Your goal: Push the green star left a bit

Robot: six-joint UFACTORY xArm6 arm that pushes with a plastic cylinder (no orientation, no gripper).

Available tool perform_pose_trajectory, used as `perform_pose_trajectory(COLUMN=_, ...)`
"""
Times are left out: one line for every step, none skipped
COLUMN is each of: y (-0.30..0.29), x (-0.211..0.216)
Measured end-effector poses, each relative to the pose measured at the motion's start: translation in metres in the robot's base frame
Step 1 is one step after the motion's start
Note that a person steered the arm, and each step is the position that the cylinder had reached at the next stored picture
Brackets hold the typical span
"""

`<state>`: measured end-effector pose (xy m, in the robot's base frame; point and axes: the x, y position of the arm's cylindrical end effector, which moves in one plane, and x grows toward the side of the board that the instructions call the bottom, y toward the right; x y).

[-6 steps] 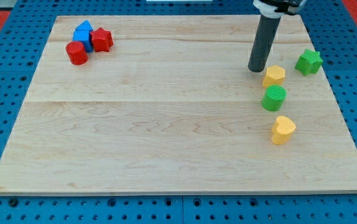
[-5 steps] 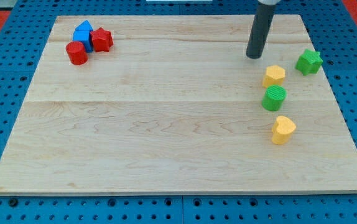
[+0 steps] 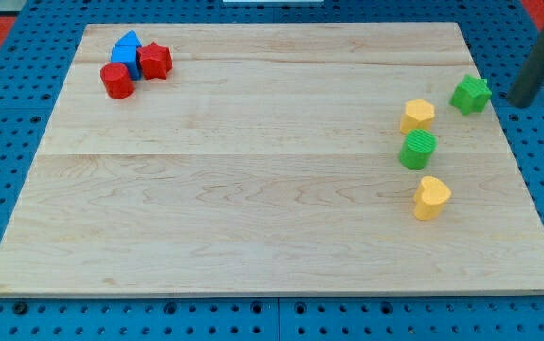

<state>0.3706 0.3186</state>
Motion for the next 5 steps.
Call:
perform_pose_trajectory(y=-0.039, x=0.001)
perform_pose_trajectory(y=-0.051, x=-0.019)
perform_pose_trajectory(y=-0.045, x=-0.027)
perform_pose_trajectory(y=-0.057, x=-0.035)
perform_pose_trajectory(y=-0.072, x=-0.053)
